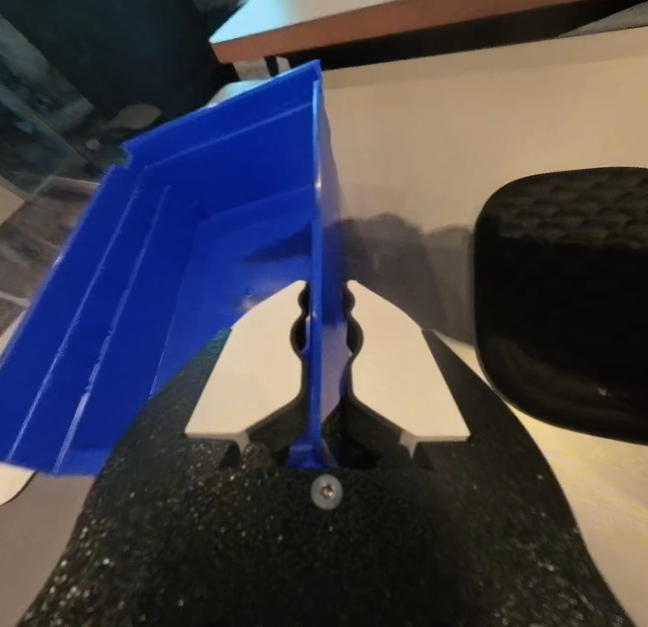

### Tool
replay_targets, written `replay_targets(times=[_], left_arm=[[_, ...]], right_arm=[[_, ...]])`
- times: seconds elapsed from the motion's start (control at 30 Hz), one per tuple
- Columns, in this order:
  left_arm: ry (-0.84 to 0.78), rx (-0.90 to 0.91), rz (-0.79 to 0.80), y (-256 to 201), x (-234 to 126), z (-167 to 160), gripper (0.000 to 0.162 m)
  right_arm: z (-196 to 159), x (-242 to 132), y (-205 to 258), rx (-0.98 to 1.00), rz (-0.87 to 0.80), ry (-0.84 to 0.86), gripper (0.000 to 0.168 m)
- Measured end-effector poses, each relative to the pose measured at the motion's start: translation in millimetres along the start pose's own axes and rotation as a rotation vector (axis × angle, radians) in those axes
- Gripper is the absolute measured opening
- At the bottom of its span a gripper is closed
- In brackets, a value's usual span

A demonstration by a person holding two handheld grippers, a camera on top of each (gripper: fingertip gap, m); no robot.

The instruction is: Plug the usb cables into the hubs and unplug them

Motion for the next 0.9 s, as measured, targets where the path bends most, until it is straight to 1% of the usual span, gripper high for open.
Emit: replay_targets(times=[0.03,0.1,0.17,0.27,0.33,0.4,0.5,0.57,0.63,0.7,0.77,0.83,0.9], left_arm=[[-0.009,0.007,0.014,1.6,-5.6,0.3,0.03],[-0.031,-0.016,0.018,6.7,-23.5,1.4,0.035],[-0.089,-0.055,0.017,14.9,-51.1,4.9,0.04],[-0.208,-0.079,0.048,31.8,-108.8,9.9,0.033],[-0.282,-0.09,0.119,46.2,-155.5,10.3,0.028],[-0.334,-0.126,0.224,65.7,-204.5,6.2,0.026],[-0.377,-0.17,0.431,96.1,-279.4,-5.3,0.026],[-0.376,-0.125,0.624,120.5,-327.8,-12.9,0.027],[-0.35,-0.051,0.813,149.3,-367.4,-18.5,0.023],[-0.36,-0.011,0.926,183.3,-397.0,-20.0,0.022],[-0.383,0.037,1.043,219.6,-419.4,-20.2,0.019],[-0.433,0.096,1.161,252.1,-436.3,-19.1,0.013],[-0.49,0.133,1.238,279.3,-448.4,-20.4,0.012]], right_arm=[[2.4,9.2,-2.3,-0.019,0.004,-0.03,0.037],[3.9,24.3,-7.2,-0.031,0.017,-0.089,0.037],[2.0,34.4,-13.3,-0.021,0.022,-0.149,0.036],[-2.9,43.6,-22.1,0.009,0.037,-0.248,0.034],[-6.5,46.7,-27.1,0.021,0.051,-0.292,0.034],[-10.8,48.3,-30.0,0.029,0.07,-0.323,0.033],[-18.0,50.3,-29.8,0.011,0.087,-0.323,0.033],[-22.2,50.6,-28.1,-0.001,0.083,-0.318,0.031],[-23.0,50.5,-25.8,0.003,0.082,-0.322,0.031],[-24.9,49.9,-22.3,0.003,0.076,-0.312,0.031],[-27.1,49.6,-18.0,0.0,0.074,-0.304,0.03],[-28.9,50.5,-14.1,-0.01,0.062,-0.287,0.029],[-32.2,52.3,-10.6,-0.016,0.049,-0.268,0.029]])
Point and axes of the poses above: each gripper's, where its closed fingertips meet, x out along the fingers, z out of its top, y = z × x across the jaws, the point moved 10 cm from there along -x, back along the fingers, and after that the axes turned 9 degrees about -y, right-handed, at the moved point
